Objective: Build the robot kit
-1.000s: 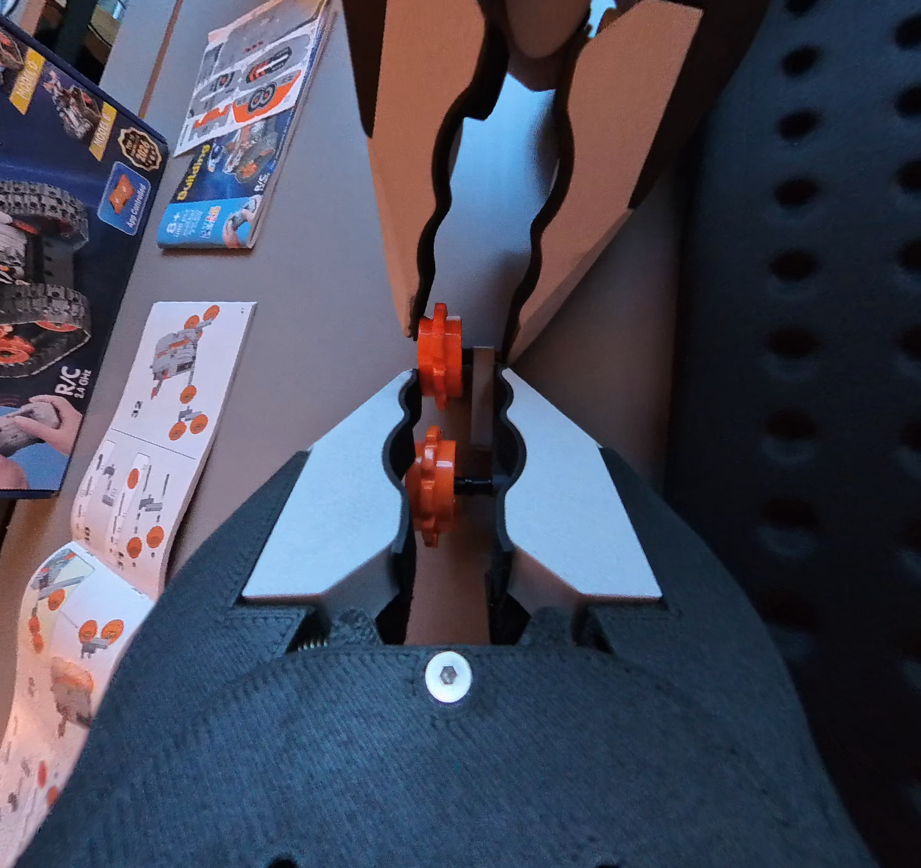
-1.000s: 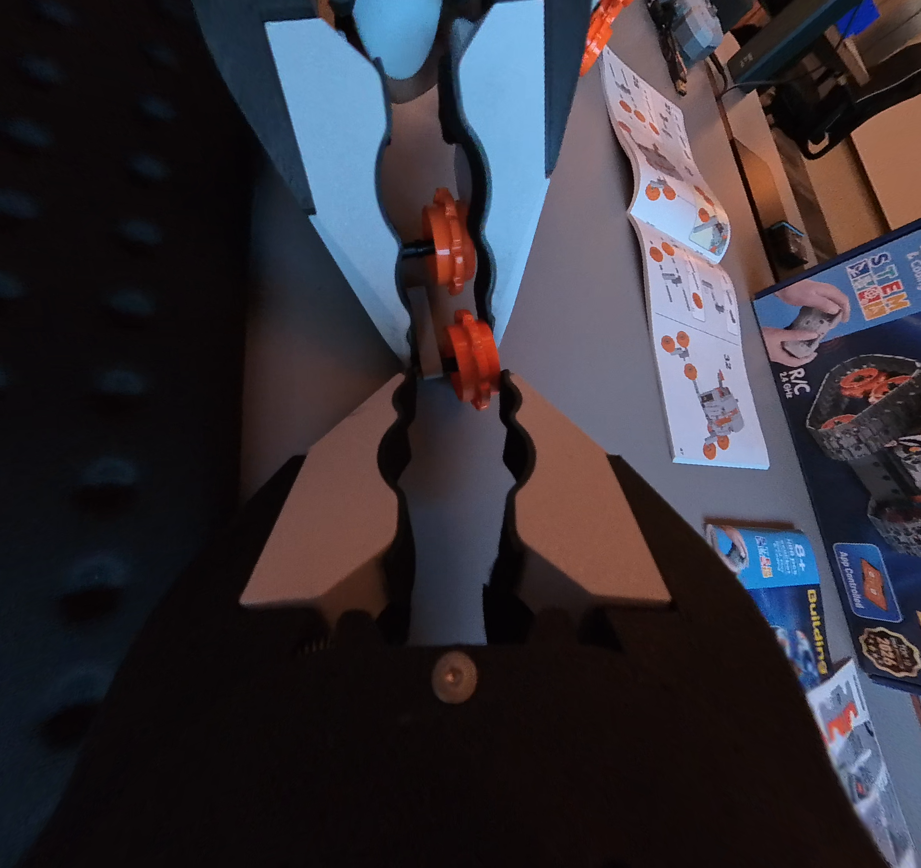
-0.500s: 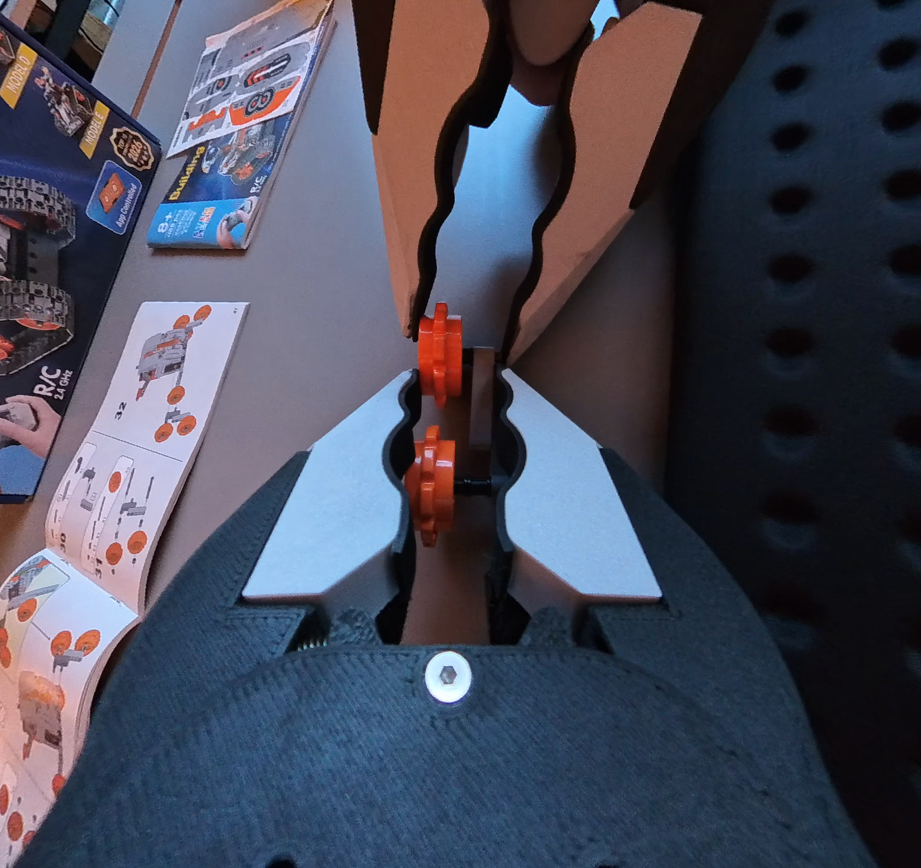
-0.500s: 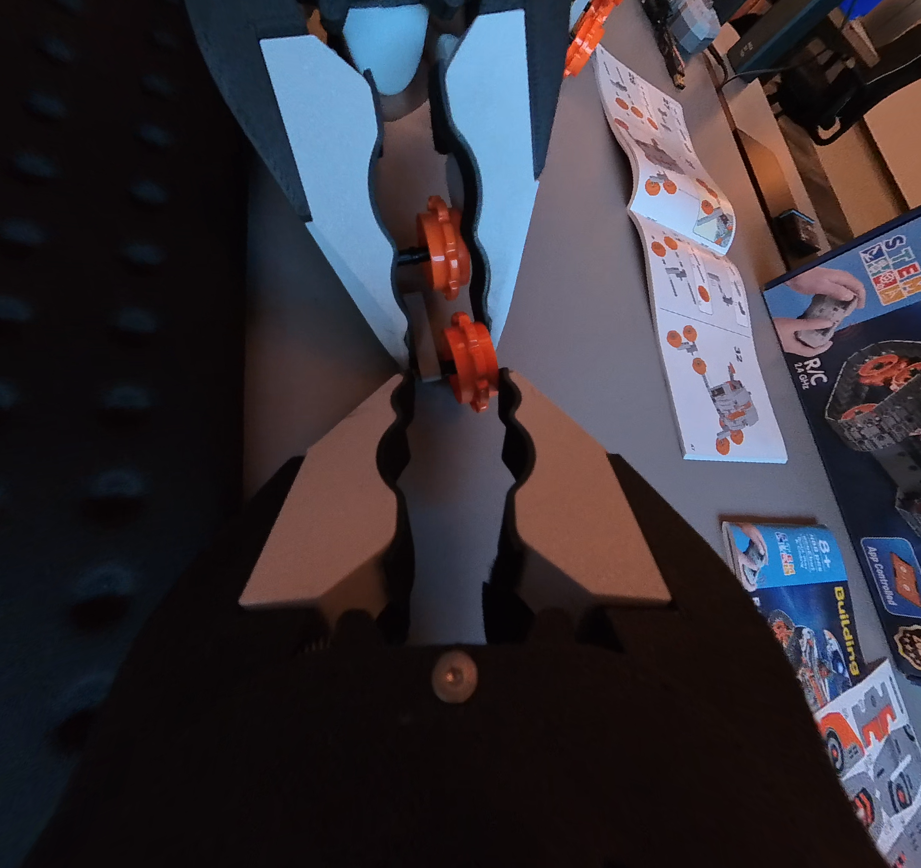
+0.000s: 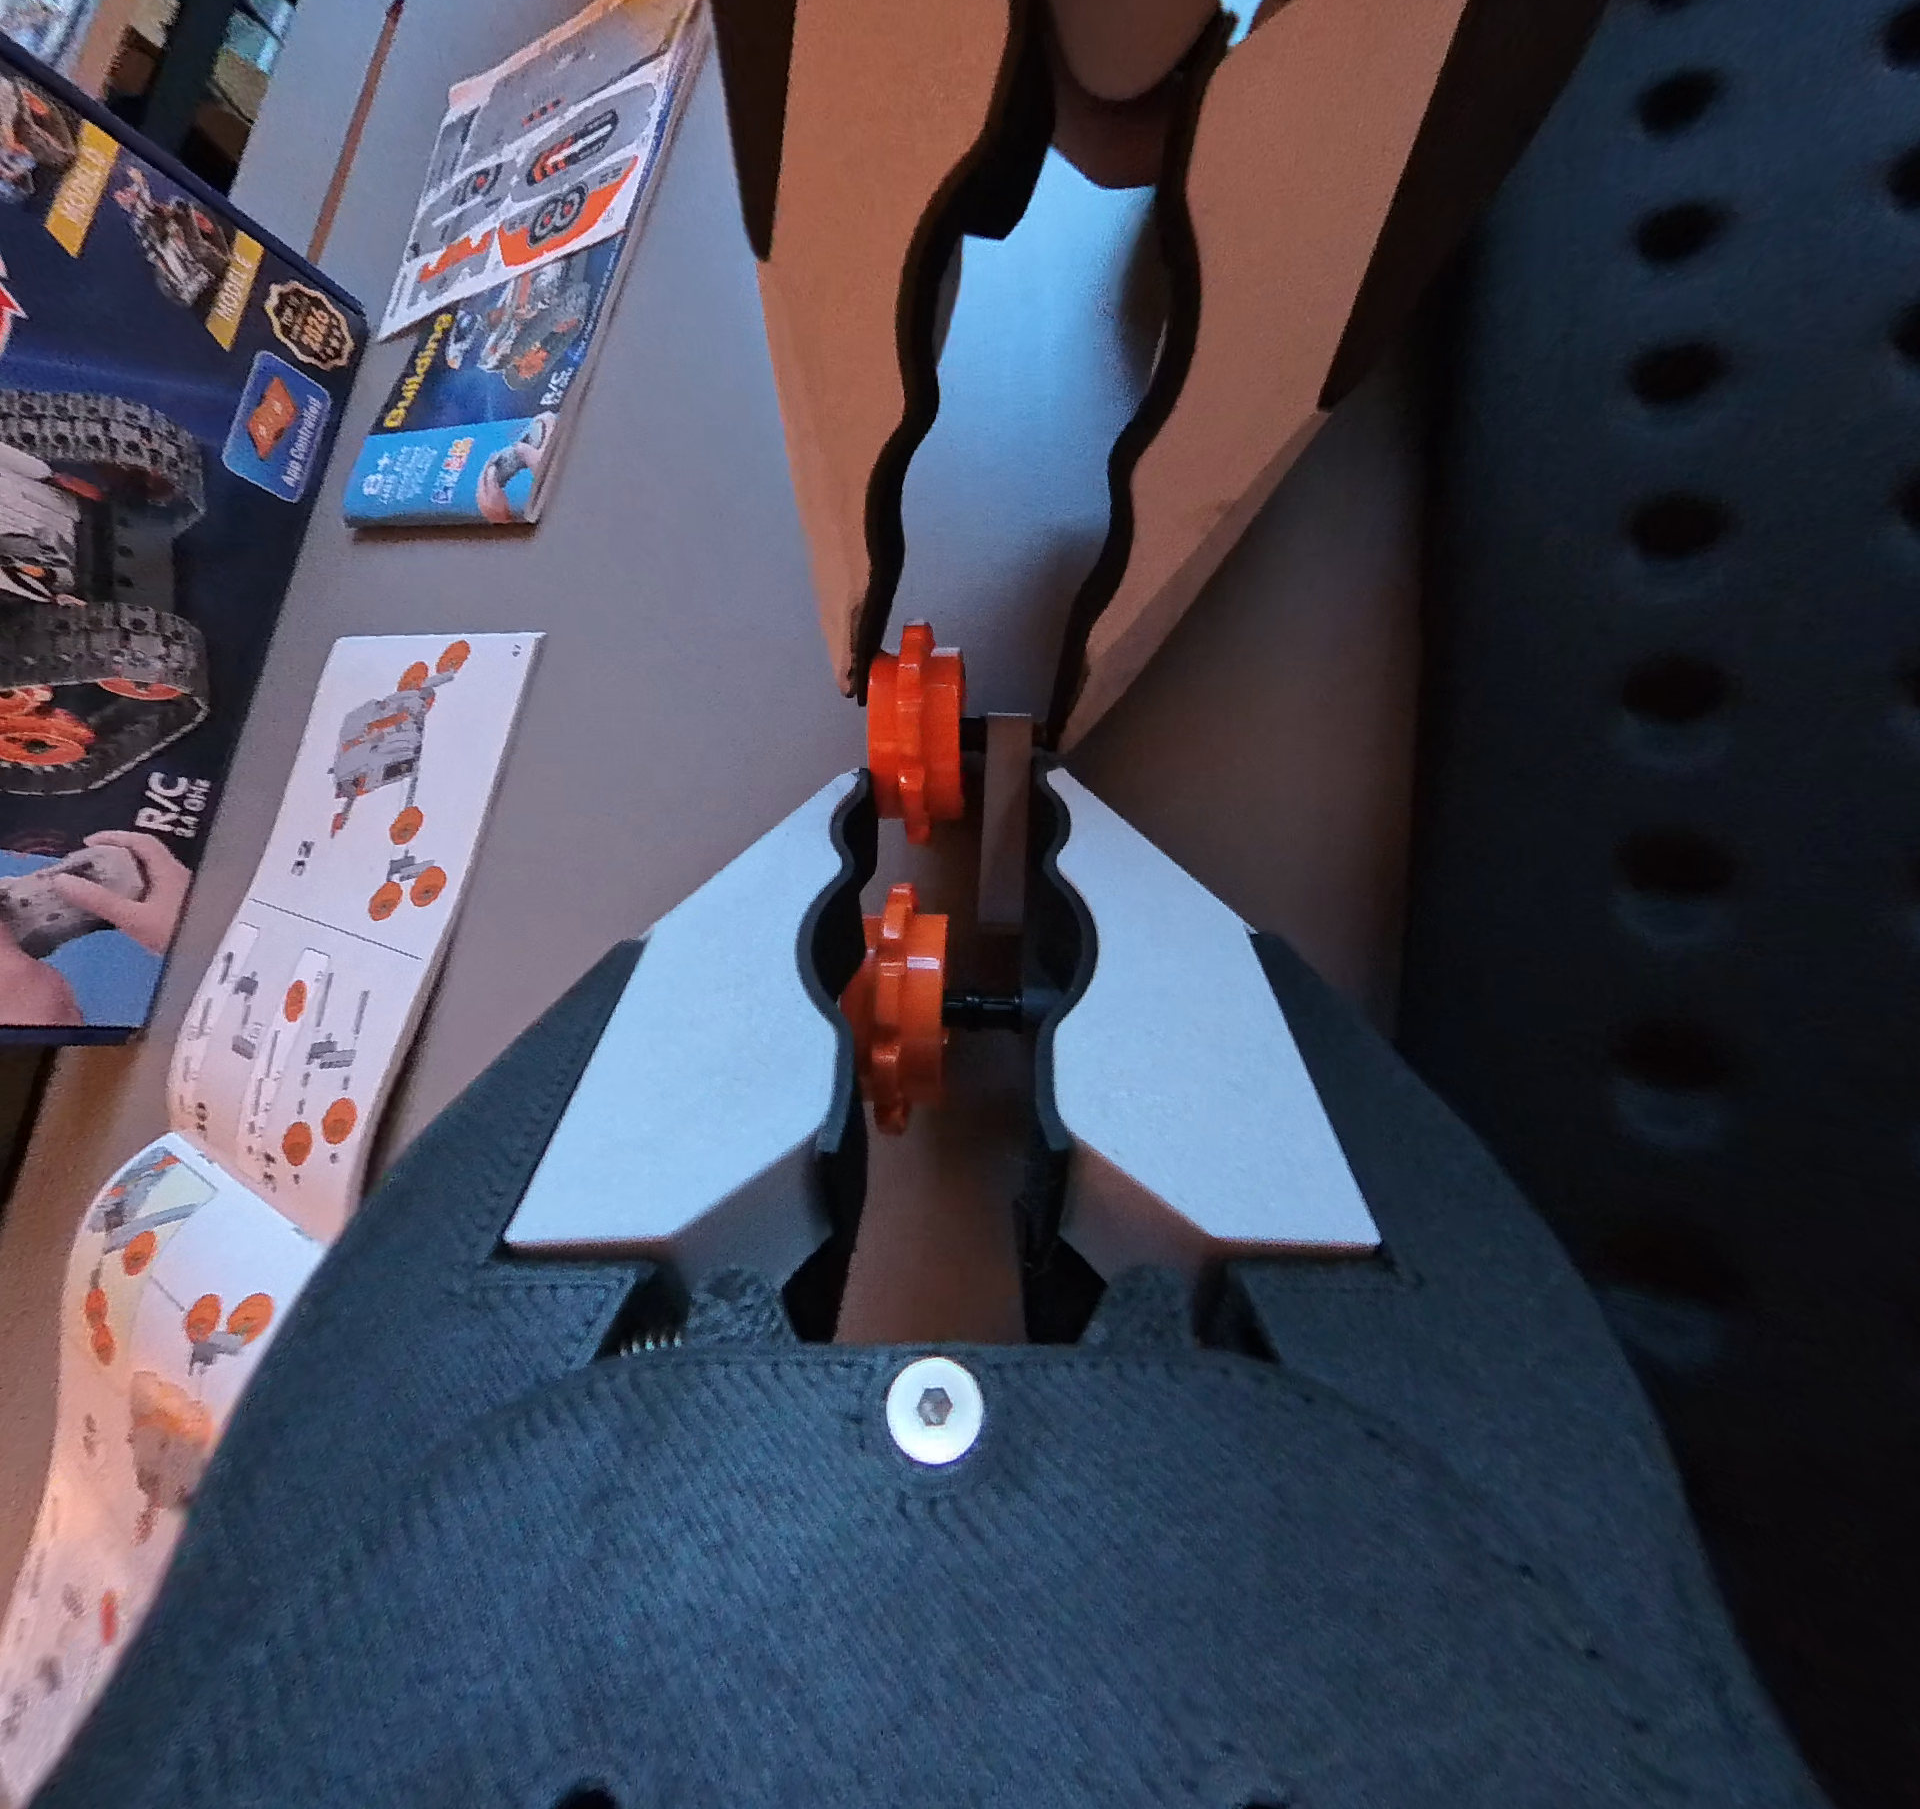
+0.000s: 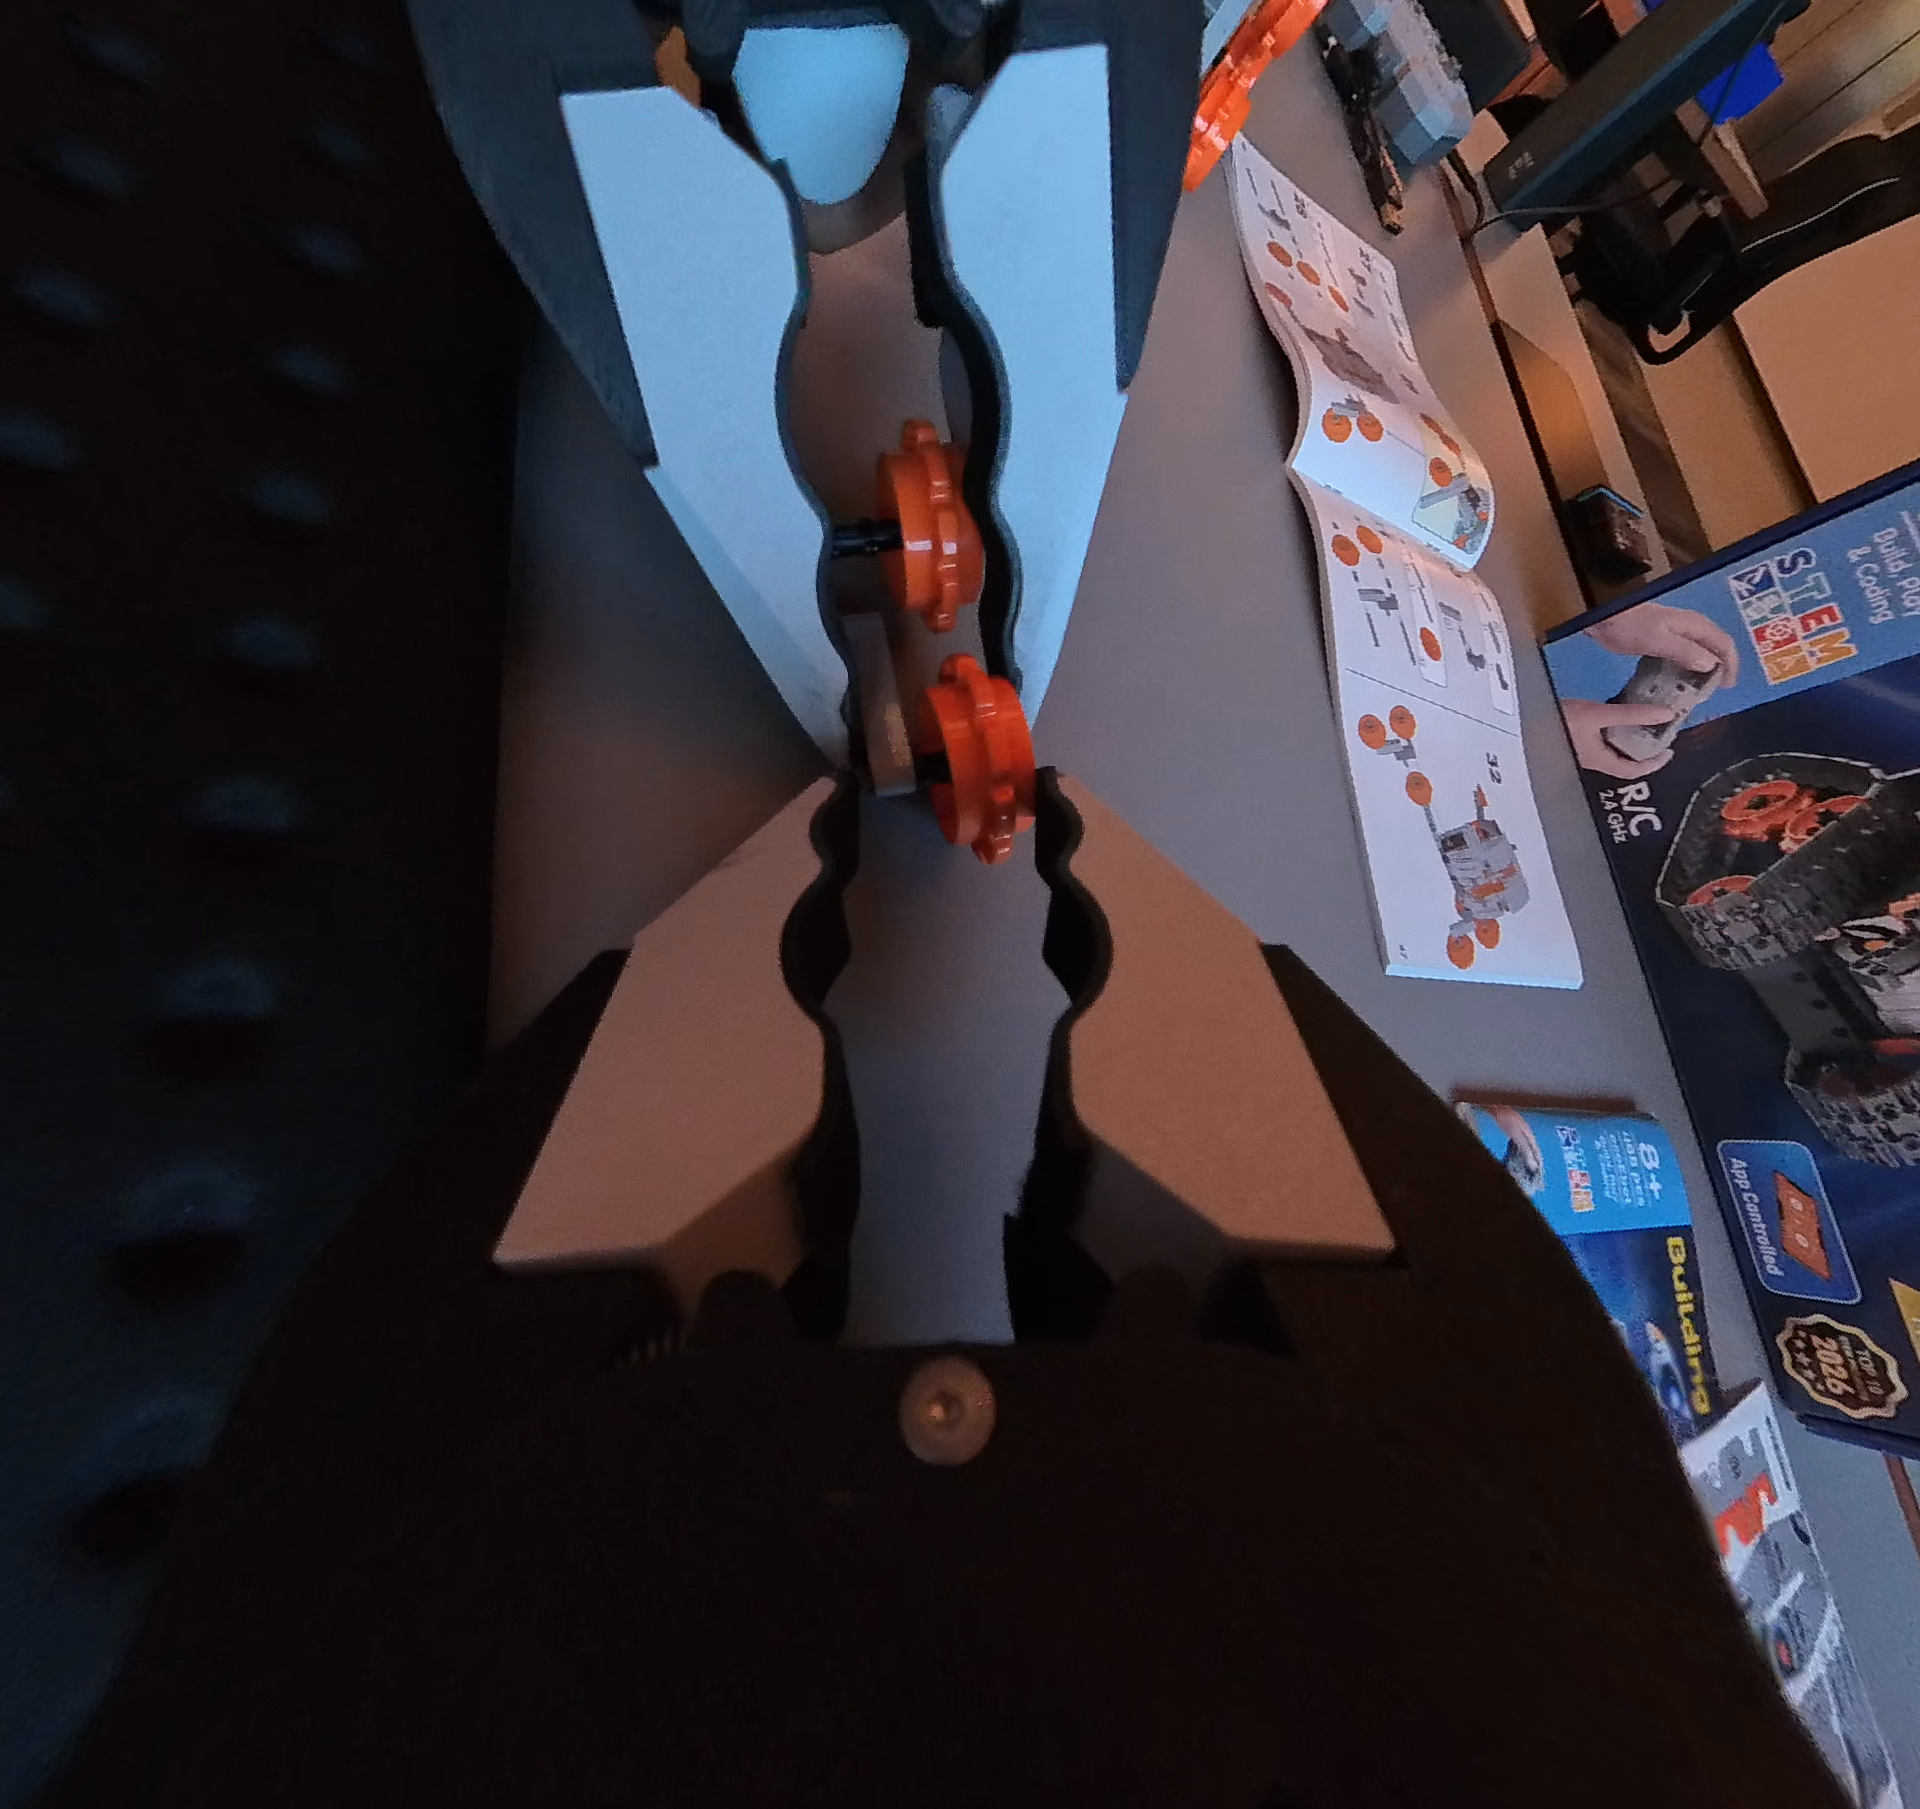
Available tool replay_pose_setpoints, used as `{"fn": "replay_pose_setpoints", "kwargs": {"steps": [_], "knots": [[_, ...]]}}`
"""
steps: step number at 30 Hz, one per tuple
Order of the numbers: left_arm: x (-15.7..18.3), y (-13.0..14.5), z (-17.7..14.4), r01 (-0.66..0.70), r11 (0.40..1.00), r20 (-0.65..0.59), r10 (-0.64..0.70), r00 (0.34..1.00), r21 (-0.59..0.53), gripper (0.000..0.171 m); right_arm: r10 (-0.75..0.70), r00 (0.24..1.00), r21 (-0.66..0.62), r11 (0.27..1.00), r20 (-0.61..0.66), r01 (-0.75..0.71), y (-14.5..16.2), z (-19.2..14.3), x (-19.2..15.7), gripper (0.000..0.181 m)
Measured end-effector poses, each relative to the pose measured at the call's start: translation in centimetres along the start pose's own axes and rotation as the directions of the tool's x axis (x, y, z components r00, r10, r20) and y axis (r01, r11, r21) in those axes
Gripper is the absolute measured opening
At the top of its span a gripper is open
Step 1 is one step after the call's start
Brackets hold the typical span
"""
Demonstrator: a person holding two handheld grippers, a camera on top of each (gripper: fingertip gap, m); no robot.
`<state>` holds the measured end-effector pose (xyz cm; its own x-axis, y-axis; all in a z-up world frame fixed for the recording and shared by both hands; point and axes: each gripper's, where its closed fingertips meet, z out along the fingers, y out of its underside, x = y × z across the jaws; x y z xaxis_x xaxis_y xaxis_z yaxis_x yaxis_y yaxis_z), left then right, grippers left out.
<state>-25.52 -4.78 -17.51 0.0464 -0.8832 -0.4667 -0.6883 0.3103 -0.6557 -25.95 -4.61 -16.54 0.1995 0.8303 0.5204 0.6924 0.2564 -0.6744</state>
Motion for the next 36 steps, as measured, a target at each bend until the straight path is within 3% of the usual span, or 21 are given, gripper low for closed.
{"fn": "replay_pose_setpoints", "kwargs": {"steps": [14,27,32,36], "knots": [[-0.53,0.1,0.22,-0.034,0.999,0.017,0.034,0.999,-0.014,0.027,-0.082,0.995,-0.023,0.996,-0.063,0.081,-0.1,0.28,0.46,0.033],[-0.64,0.41,0.19,0.018,1.0,-0.032,-0.018,0.999,-0.004,0.027,-0.074,0.995,-0.044,0.996,-0.071,0.071,0.23,0.75,0.64,0.035],[-0.62,0.35,0.19,0.0,1.0,-0.032,0.0,0.999,0.004,0.027,-0.02,0.999,-0.036,0.999,-0.042,0.018,0.21,0.68,0.57,0.034],[-0.57,0.34,0.15,-0.034,0.999,-0.024,0.034,0.999,0.003,0.027,-0.057,0.996,-0.03,0.998,-0.061,0.055,-0.03,0.6,0.53,0.033]]}}
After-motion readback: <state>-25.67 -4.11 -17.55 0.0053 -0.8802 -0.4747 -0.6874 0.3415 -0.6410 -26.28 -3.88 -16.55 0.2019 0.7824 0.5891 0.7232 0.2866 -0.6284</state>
